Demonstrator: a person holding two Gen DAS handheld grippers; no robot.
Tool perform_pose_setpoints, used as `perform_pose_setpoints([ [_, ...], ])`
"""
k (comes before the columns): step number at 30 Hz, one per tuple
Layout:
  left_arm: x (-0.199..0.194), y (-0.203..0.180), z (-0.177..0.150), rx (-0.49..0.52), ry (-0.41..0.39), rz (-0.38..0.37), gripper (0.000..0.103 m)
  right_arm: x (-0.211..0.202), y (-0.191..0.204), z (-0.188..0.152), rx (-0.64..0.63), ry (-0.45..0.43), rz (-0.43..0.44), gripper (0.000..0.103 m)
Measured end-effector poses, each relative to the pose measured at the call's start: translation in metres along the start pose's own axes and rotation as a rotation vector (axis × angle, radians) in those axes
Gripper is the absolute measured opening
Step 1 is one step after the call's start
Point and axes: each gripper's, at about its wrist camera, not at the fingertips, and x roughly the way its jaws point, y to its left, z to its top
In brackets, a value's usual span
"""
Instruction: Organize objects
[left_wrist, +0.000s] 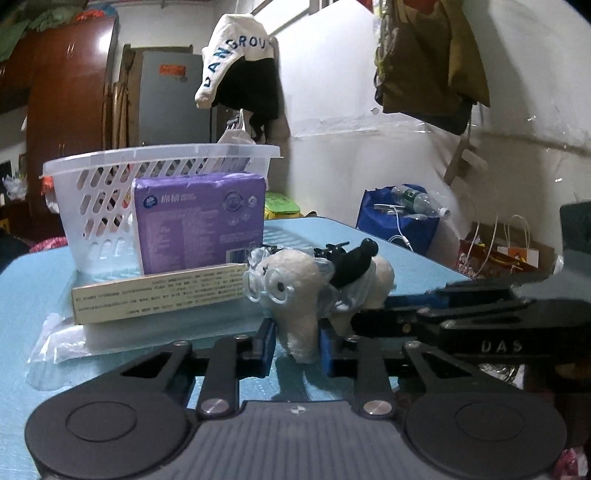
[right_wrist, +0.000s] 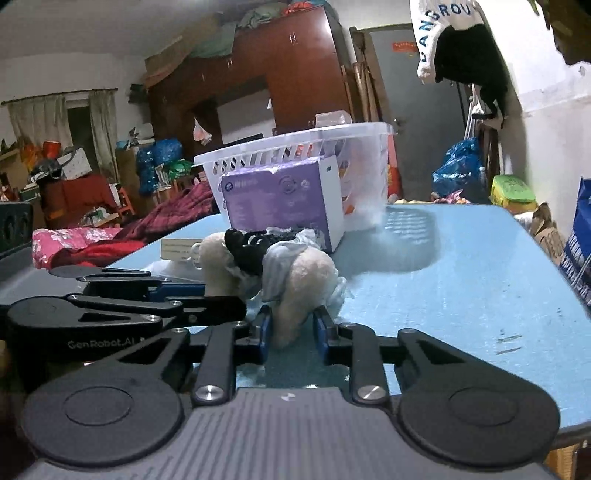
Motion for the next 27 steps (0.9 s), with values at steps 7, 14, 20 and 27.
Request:
perform_pose_setpoints([
  [7,-0.017,-0.001,0.003,0.016,-0.064,-0.011,0.018,-0.017,0.016,0.01,-0.093,-0.059,-0.021,0.022],
  [14,-0.031,-0.001,0.01,0.03,-0.125,-0.034,0.018,-0.022,0.018,0.022,-0.127,-0.092,-0.026,0.019],
  [20,-0.044,0.009,0.024,0.024,-0.179,-0.071,0.017,-0.033,0.027,0.049,-0.186,-0.156,-0.007,0.018],
  [27,-0.06,0.033,0.064,-0.005,-0.269,-0.063,0.017,-0.025,0.038,0.095,-0.253,-0.212,0.038,0.017],
])
